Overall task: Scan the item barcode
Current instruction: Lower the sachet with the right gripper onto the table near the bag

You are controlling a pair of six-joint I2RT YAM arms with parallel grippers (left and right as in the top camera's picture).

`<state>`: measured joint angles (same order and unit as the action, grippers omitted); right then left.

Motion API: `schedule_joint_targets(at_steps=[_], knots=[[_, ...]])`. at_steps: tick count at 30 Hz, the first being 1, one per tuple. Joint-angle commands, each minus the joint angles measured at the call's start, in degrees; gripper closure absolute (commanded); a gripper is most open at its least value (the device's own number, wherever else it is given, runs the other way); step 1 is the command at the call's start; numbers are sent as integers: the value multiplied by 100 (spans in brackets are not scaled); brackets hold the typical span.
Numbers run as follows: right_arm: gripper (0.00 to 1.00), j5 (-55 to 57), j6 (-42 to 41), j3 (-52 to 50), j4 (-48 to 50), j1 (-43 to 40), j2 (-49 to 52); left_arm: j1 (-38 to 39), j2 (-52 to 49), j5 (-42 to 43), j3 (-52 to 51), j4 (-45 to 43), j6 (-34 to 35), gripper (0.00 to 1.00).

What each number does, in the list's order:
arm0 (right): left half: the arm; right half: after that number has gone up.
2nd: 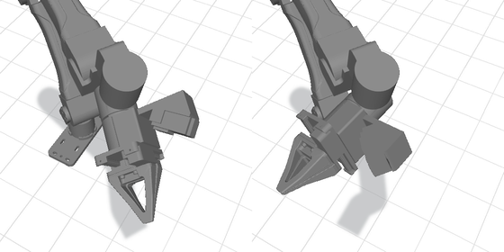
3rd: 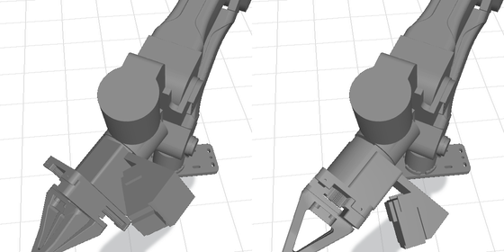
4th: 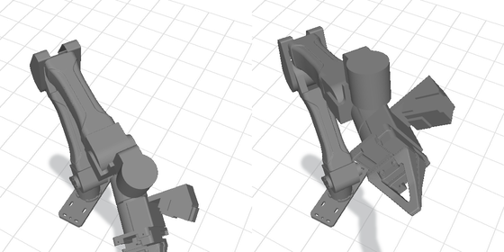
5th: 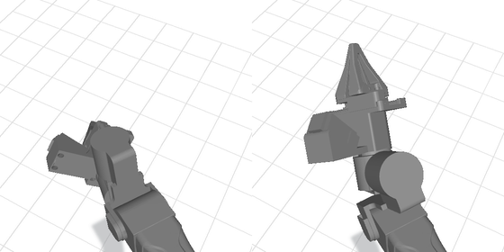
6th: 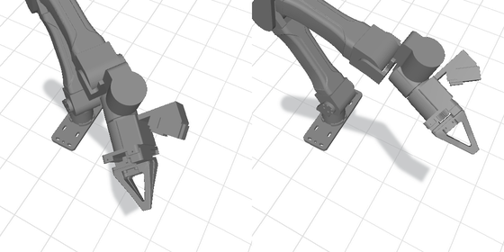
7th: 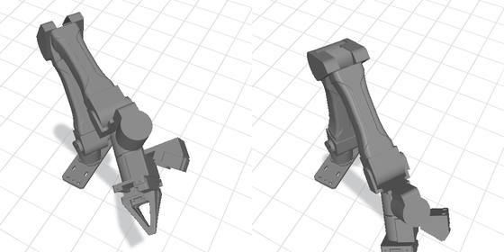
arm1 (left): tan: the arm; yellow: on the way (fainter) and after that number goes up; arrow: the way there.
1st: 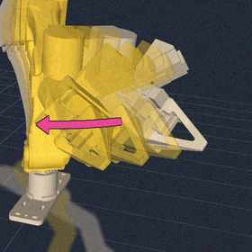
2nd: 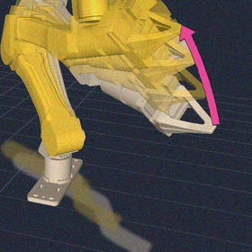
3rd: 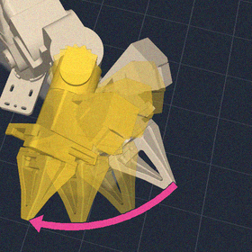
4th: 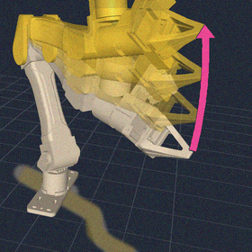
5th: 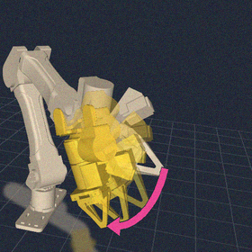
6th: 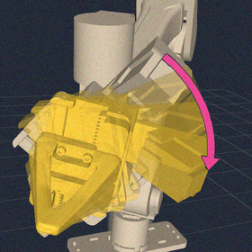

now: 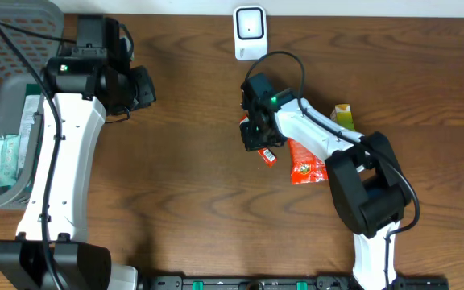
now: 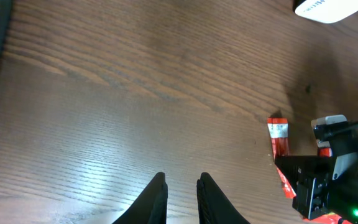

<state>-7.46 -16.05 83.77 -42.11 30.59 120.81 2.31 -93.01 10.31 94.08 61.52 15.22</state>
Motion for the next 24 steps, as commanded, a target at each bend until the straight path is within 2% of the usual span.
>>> schedule_joint_targets(at_steps=[1, 8, 11, 24], knots=[[99, 131, -146, -188, 66, 81, 131, -9, -35, -50, -13, 17, 13, 81], [95, 76, 94, 625, -881, -28, -234, -9, -37, -50, -13, 17, 13, 80], [96, 79, 90, 566, -1231, -28, -240, -9, -37, -50, -13, 28, 13, 80], [99, 769, -243, 7, -1189, -20, -240, -9, -37, -50, -13, 57, 13, 80]])
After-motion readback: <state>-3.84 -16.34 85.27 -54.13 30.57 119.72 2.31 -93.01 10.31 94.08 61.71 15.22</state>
